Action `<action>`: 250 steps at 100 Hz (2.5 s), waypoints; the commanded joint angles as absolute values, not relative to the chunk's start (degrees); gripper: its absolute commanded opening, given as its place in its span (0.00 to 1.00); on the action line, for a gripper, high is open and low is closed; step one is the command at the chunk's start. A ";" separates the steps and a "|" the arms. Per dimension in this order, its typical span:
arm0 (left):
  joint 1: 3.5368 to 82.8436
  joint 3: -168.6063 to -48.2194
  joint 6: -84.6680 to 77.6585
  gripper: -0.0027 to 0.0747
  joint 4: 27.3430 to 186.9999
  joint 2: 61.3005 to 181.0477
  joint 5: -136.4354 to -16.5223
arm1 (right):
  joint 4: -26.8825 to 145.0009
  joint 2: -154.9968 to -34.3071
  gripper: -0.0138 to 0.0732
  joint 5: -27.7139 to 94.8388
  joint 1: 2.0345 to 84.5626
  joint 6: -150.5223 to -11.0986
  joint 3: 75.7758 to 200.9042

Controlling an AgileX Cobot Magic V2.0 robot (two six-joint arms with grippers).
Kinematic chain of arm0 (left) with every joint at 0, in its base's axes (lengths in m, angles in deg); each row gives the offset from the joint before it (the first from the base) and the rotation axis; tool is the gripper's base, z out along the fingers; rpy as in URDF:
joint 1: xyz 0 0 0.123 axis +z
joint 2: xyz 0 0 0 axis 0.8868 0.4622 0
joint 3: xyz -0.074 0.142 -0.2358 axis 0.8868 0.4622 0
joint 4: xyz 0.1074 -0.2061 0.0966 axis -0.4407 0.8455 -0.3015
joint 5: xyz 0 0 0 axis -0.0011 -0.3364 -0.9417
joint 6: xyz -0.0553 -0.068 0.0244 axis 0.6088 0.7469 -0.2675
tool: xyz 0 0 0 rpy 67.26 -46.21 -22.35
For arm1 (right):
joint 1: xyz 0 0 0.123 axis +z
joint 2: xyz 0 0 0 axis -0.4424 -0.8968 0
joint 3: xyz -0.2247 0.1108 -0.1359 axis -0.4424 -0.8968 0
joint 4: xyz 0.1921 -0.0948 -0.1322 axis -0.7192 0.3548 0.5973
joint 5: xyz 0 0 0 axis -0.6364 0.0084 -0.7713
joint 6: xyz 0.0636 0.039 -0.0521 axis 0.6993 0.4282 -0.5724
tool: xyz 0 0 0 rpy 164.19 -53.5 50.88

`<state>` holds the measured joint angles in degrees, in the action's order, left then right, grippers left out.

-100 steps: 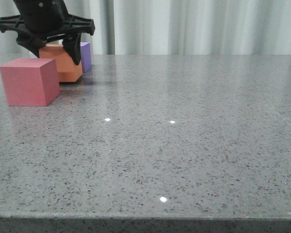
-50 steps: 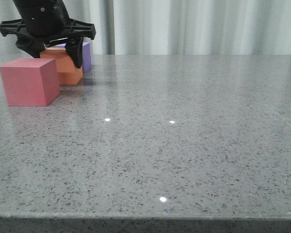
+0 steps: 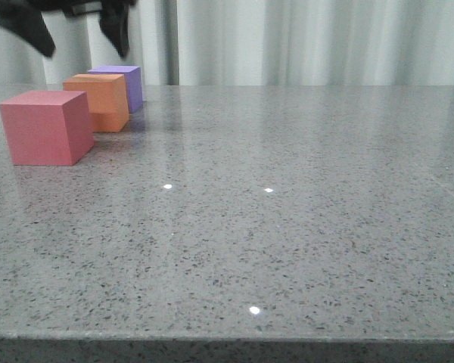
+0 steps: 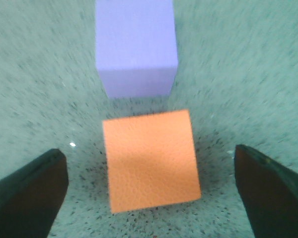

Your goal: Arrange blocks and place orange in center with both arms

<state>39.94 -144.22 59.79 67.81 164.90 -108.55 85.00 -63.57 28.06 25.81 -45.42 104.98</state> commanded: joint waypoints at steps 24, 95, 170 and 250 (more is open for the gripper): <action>40.29 -137.90 59.82 0.86 63.00 146.97 -105.51 | 85.69 -63.61 0.08 32.52 25.55 -46.05 106.55; 45.90 -91.59 61.43 0.86 65.32 98.19 -93.90 | 85.69 -63.61 0.08 32.52 25.55 -46.05 106.55; 45.90 -83.28 61.43 0.01 63.40 80.43 -94.04 | 85.69 -63.61 0.08 32.52 25.55 -46.05 106.55; 54.92 -69.49 46.66 0.01 75.66 75.21 -70.98 | 85.69 -63.61 0.08 32.52 25.55 -46.05 106.55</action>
<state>52.40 -70.74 50.00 71.49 75.80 -77.39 85.00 -63.57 28.06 25.81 -45.42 104.98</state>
